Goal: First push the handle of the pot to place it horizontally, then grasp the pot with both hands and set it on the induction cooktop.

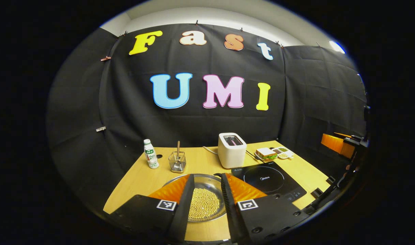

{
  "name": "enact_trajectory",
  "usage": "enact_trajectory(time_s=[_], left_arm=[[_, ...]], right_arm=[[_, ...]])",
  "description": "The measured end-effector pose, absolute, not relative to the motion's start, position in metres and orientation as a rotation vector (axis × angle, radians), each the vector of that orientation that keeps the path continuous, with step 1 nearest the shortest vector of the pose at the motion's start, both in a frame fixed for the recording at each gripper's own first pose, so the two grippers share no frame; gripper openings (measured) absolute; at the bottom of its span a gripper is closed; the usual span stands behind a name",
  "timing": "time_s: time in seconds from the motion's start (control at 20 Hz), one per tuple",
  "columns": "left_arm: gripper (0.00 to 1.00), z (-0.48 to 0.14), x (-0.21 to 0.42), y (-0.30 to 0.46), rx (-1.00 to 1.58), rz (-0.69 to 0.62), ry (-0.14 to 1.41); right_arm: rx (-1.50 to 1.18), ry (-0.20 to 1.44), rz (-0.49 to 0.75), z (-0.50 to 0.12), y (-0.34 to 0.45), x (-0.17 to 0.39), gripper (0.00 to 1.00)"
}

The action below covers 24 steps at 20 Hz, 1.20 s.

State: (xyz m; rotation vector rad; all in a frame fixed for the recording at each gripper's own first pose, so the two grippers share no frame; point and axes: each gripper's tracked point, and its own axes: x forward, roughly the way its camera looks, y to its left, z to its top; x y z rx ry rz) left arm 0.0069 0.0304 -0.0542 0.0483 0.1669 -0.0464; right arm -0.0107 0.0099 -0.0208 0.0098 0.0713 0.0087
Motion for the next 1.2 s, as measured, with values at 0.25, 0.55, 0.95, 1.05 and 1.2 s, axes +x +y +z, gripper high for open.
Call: enact_trajectory(time_s=[0.25,0.55,0.95,1.05,1.2], left_arm=[[0.24,-0.074,0.006,0.035,0.023,-0.068,0.220],[0.05,-0.104,0.008,0.054,0.006,-0.055,0.282],[0.05,-0.153,0.001,0.092,-0.035,-0.089,0.420],[0.05,-0.171,-0.005,0.095,-0.058,-0.108,0.479],[0.05,-0.196,-0.013,0.099,-0.048,-0.127,0.546]], right_arm=[[0.005,0.076,0.019,-0.024,0.016,-0.011,0.94],[-0.005,0.101,0.025,-0.032,0.021,-0.009,0.94],[-0.026,0.116,0.073,-0.039,0.044,-0.010,0.98],[-0.028,0.124,0.081,-0.041,0.048,-0.011,0.98],[-0.037,0.137,0.090,-0.045,0.052,-0.012,0.98]])
